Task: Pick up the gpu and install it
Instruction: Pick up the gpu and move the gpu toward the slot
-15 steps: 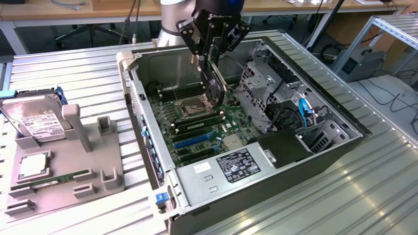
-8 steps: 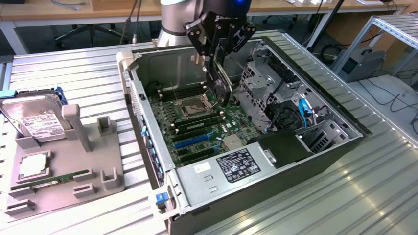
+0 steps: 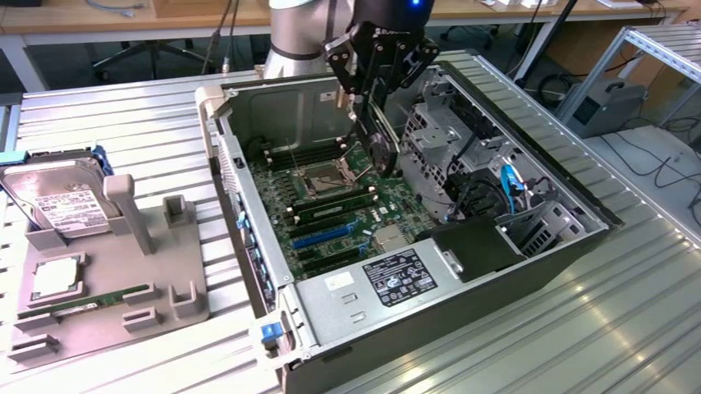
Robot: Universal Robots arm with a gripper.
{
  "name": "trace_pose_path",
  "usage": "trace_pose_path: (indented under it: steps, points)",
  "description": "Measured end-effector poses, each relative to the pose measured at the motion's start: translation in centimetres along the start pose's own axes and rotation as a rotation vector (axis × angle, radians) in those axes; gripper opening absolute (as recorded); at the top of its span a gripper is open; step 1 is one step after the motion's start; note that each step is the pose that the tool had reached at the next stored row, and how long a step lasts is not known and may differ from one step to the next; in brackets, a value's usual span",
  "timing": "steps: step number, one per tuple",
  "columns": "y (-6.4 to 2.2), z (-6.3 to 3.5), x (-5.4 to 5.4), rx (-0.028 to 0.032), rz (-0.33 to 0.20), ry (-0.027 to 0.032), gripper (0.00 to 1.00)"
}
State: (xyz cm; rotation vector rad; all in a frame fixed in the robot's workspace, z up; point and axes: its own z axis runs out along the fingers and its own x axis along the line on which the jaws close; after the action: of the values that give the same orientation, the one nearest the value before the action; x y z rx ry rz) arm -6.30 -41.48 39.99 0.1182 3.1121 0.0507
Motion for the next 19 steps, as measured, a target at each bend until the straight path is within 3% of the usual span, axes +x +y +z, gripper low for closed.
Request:
trace_pose_path:
  steps: [19]
  points:
    - [0.22,0.53,-3.1,0.0,0.0,0.0004,0.27]
